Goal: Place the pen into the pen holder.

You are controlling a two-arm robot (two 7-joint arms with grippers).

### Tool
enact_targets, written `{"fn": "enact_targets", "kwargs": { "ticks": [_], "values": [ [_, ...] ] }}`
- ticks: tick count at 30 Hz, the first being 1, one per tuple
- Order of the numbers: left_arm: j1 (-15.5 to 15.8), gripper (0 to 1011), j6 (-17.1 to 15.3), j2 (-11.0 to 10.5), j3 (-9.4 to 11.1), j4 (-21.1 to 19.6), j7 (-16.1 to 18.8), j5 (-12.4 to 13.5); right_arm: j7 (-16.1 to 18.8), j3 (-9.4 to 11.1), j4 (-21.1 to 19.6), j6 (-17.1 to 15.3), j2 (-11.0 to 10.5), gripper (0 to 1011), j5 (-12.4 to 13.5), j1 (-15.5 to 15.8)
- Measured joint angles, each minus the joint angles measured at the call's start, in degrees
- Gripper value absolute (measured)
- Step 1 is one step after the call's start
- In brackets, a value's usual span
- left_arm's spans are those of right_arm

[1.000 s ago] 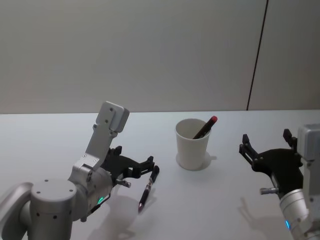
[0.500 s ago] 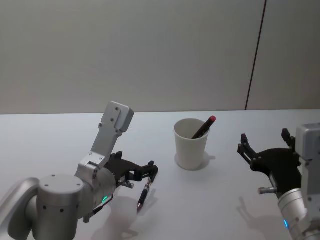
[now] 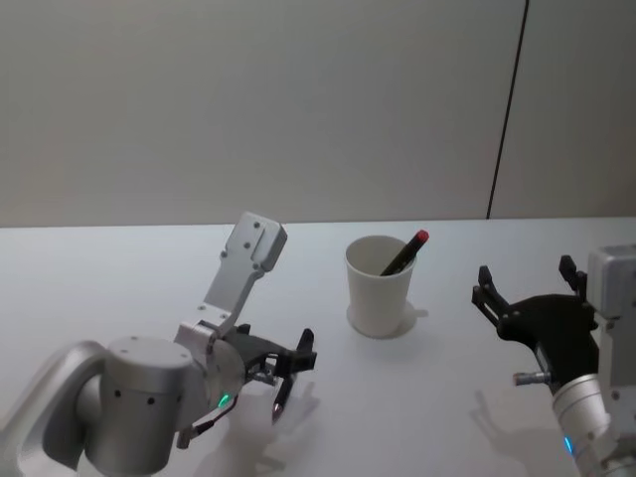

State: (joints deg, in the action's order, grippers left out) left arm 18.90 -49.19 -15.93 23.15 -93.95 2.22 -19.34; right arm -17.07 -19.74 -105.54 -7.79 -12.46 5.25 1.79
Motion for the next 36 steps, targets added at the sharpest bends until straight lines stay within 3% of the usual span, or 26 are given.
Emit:
{"fn": "enact_targets", "kwargs": {
  "ticks": [7,16,26,36],
  "values": [
    [0.9,1004,-5.4,1.7,0.4,1.2,0.9,0.5,0.0,0.0,0.0,0.0,0.0,1002,0.0,0.0],
    [1.5,1004,-9.2,3.4,0.8,3.0,1.8,1.3,0.0,0.0,0.0,0.0,0.0,1002,0.0,0.0],
    [1.6,1004,-9.9,4.2,0.9,4.8,1.2,2.6,0.0,0.0,0.0,0.0,0.0,1002,0.0,0.0],
    [1.6,1004,-8.3,4.5,0.7,5.9,-0.4,3.5,0.0,0.0,0.0,0.0,0.0,1002,0.0,0.0]
  ]
}}
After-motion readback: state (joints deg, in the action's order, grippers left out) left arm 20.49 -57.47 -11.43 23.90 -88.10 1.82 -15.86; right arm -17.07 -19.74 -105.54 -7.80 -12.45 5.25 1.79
